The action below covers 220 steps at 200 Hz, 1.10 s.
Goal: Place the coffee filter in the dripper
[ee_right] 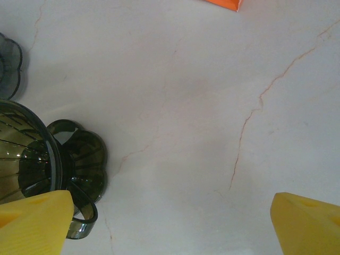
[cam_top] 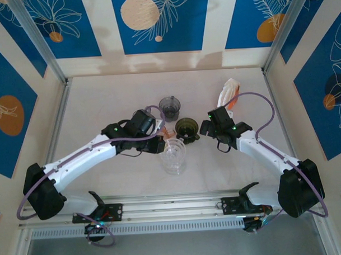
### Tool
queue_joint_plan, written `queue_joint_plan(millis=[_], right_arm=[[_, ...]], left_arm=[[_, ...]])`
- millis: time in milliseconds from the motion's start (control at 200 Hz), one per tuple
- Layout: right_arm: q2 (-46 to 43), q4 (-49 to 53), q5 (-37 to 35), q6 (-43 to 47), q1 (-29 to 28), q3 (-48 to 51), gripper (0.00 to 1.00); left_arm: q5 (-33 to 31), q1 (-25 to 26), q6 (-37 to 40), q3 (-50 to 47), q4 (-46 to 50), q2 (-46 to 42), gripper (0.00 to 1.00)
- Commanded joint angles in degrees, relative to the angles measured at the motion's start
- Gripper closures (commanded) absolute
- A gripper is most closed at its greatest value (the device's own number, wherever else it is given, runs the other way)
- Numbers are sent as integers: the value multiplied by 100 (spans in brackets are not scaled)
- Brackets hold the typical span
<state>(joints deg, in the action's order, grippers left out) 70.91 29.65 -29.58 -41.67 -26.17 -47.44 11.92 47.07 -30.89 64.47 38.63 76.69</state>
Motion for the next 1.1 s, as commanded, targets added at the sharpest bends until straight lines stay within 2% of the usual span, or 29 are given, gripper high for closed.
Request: queue_joint_plan(millis=[0,210,505,735,805,940,955,965,1095], right_arm=[[-60,42,62,-34,32,79,4],[-64,47,76,-58,32,103,4],[-87,54,89,-87,22,113,4],[-173,65,115,-124,15,153,4],[-216,67,126,-131,16,165,4],[-381,53,146,-130,16,186,4],[-411,44,146,-131,16,191,4],[-429,37,152,-126,16,191,4],[-645,-31,308,-72,82,136,8]], left_arm=[[24,53,137,227,26,37,84],[132,44,77,207,-81,70,77],[89,41,0,172,-200,59,75],[-291,27,18,196,-95,-111,52],[-391,-16,13,214,-75,-195,43],[-919,-95,24,183,-166,-567,17],[-992,-101,22,166,-192,-624,5],[-1037,-108,22,164,-216,-654,1],[-1721,-125,55,-130,-582,-1210,0]])
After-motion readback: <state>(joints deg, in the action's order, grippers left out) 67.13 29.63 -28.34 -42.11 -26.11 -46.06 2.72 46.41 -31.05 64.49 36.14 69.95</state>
